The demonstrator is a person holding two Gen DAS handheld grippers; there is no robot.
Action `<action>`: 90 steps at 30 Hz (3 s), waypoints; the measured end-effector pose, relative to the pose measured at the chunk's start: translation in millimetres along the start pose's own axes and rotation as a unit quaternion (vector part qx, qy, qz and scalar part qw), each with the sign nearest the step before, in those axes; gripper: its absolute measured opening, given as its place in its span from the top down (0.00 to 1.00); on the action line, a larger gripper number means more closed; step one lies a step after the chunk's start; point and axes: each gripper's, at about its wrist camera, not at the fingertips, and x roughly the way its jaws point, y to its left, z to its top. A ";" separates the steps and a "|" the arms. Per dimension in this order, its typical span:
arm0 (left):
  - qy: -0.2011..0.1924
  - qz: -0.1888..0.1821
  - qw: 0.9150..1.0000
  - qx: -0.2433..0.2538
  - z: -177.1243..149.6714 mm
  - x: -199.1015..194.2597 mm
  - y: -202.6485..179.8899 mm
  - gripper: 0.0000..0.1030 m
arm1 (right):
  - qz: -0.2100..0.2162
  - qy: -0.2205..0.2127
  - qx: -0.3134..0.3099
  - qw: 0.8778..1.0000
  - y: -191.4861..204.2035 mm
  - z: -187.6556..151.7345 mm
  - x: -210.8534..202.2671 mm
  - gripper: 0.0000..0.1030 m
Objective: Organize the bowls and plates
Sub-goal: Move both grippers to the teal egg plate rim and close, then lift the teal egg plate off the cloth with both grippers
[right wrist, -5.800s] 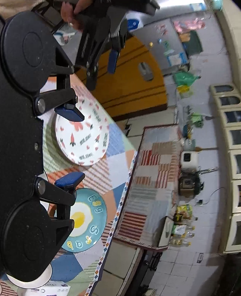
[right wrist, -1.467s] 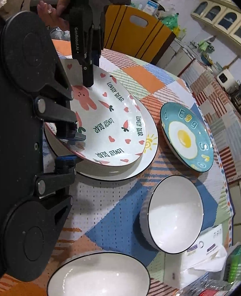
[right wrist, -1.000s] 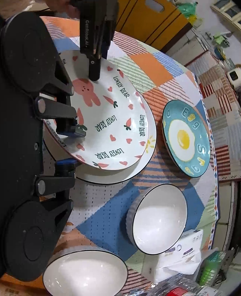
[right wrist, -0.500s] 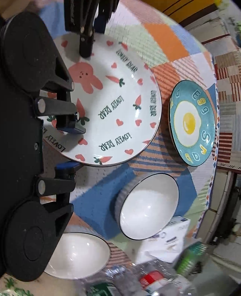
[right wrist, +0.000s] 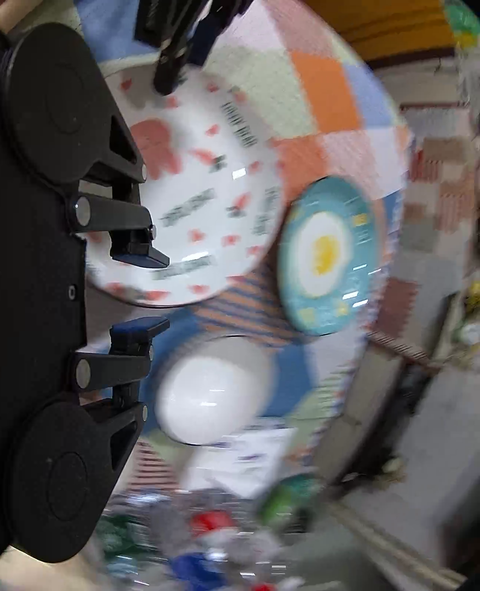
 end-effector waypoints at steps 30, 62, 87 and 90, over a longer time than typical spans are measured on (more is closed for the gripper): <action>-0.138 0.004 0.990 -0.031 117.5 20.1 58.7 0.45 | 0.189 0.033 0.208 0.959 -116.1 110.4 140.3 0.44; -0.098 -0.012 0.989 -0.107 150.1 99.1 84.2 0.76 | 0.209 0.044 0.274 0.938 -120.2 87.4 199.5 0.84; -0.083 -0.057 0.993 -0.069 117.2 51.0 83.7 0.76 | 0.270 0.021 0.229 0.935 -115.3 69.2 146.6 0.86; -0.084 -0.060 0.993 -0.062 112.7 38.7 80.2 0.76 | 0.274 0.009 0.228 0.934 -114.8 66.3 132.7 0.86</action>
